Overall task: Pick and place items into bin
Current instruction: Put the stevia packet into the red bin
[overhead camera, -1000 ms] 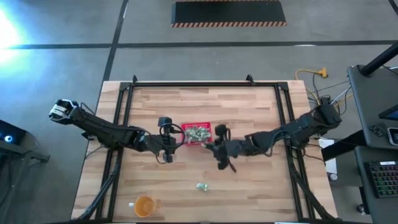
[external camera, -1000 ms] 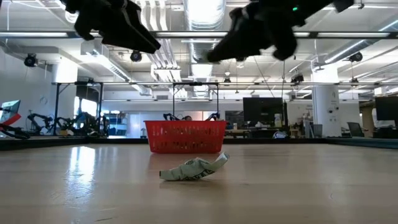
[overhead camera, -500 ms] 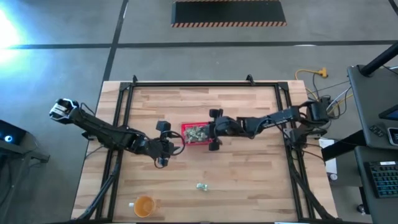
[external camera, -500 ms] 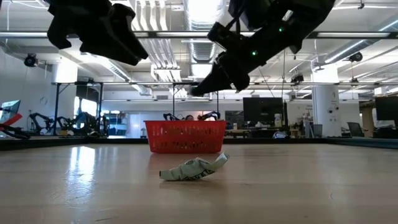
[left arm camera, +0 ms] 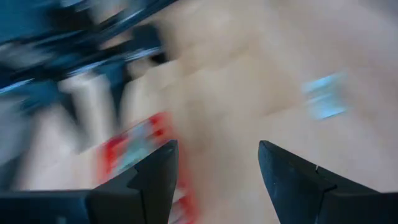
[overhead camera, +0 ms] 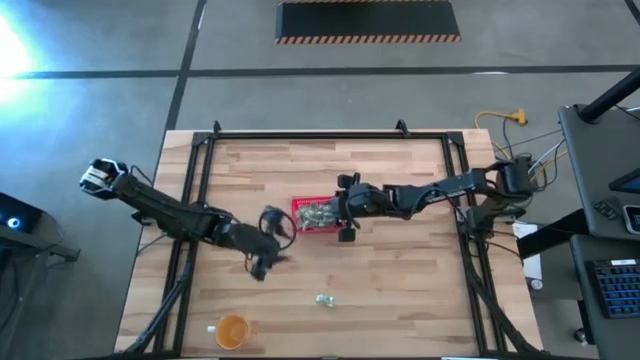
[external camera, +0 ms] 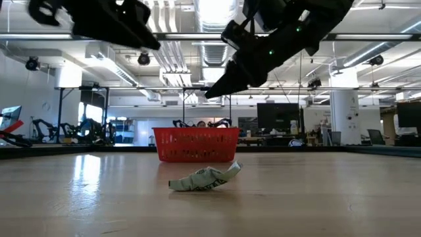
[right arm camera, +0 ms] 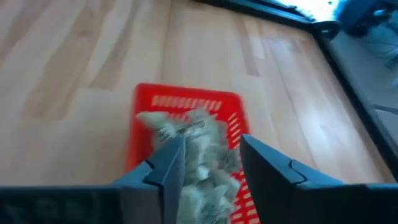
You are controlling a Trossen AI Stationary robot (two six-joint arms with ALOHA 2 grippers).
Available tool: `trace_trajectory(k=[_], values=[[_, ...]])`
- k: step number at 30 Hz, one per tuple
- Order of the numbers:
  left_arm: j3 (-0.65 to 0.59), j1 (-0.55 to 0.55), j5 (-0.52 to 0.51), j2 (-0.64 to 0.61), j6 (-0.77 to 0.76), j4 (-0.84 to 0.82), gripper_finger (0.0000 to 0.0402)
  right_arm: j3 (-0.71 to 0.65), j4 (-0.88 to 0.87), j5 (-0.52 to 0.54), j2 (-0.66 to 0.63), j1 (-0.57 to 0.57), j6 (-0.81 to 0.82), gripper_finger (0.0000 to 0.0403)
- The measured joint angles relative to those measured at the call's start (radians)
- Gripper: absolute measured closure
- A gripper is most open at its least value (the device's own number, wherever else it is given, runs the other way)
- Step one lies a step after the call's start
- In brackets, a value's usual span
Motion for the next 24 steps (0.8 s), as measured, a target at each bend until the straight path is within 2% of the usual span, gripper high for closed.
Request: trace_trajectory(k=[3, 5, 7, 11, 15, 20, 24], values=[[-0.029, -0.001, 0.216, 0.027, 0.024, 0.124, 0.0197, 0.000, -0.075, -0.050, -0.037, 0.022, 0.001, 0.0247], [-0.056, -0.002, 0.320, 0.056, 0.035, 0.221, 0.0197, 0.000, -0.133, -0.101, -0.063, 0.039, 0.006, 0.0244], [-0.066, -0.002, 0.381, 0.102, 0.053, 0.318, 0.0197, 0.000, -0.204, -0.158, -0.093, 0.058, 0.023, 0.0244], [-0.063, 0.000, 0.408, 0.228, 0.081, 0.430, 0.0197, 0.001, -0.345, -0.232, -0.142, 0.107, 0.106, 0.0250], [-0.033, 0.001, 0.436, 0.373, 0.087, 0.538, 0.0197, -0.001, -0.485, -0.259, -0.165, 0.169, 0.216, 0.0258], [0.015, 0.003, 0.484, 0.531, 0.080, 0.574, 0.0197, -0.004, -0.545, -0.259, -0.170, 0.247, 0.313, 0.0266], [0.066, 0.009, 0.568, 0.613, 0.063, 0.579, 0.0197, -0.007, -0.542, -0.258, -0.172, 0.294, 0.350, 0.0273]])
